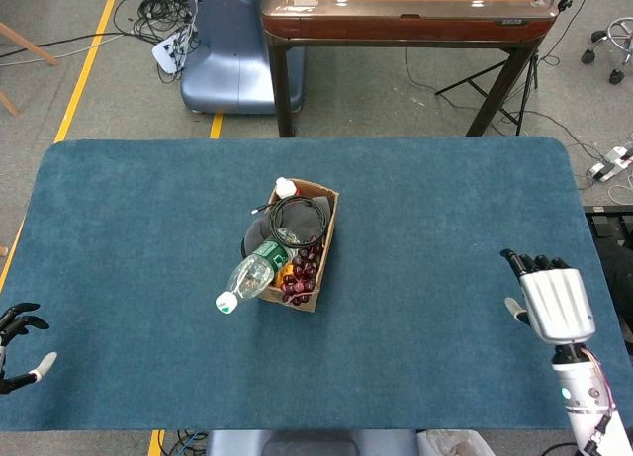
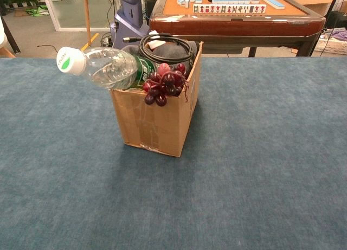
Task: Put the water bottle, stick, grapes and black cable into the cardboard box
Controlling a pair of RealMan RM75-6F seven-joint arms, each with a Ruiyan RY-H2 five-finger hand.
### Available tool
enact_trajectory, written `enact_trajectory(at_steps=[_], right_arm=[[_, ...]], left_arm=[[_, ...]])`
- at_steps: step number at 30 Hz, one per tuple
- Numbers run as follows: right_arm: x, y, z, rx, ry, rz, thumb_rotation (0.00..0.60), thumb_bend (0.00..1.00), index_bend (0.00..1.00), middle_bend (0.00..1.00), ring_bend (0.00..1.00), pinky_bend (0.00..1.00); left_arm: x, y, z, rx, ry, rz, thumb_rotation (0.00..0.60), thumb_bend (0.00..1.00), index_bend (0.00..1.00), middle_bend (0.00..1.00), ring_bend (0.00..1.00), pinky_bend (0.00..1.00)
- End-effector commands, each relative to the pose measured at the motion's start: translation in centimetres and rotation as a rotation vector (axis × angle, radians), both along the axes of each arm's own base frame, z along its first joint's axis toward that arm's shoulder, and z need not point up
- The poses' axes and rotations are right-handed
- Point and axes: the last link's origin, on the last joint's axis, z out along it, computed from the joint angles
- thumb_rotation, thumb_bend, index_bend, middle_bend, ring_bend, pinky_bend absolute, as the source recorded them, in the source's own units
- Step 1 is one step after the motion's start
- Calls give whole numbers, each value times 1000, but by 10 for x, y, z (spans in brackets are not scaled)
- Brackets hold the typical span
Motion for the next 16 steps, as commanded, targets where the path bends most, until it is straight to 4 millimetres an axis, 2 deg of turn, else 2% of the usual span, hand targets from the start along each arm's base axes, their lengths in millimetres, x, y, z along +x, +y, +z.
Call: enact_trajectory(at_steps=[1, 8, 16], right_arm=[[-19, 18, -3, -22, -12, -32, 600, 2, 310, 494, 478, 582], [-43, 32, 2, -39, -62, -64, 600, 7, 310, 484, 469, 574], [-48, 29, 14, -27, -106, -43, 600, 7, 310, 462, 441, 561]], left_arm=[[0, 0, 0, 1, 0, -3, 600, 194, 420, 253, 400, 666], [1, 0, -2, 2, 4, -9, 600, 194, 419, 256, 400, 666], [1, 2, -6, -13, 15, -13, 600, 194, 419, 257, 400, 666]])
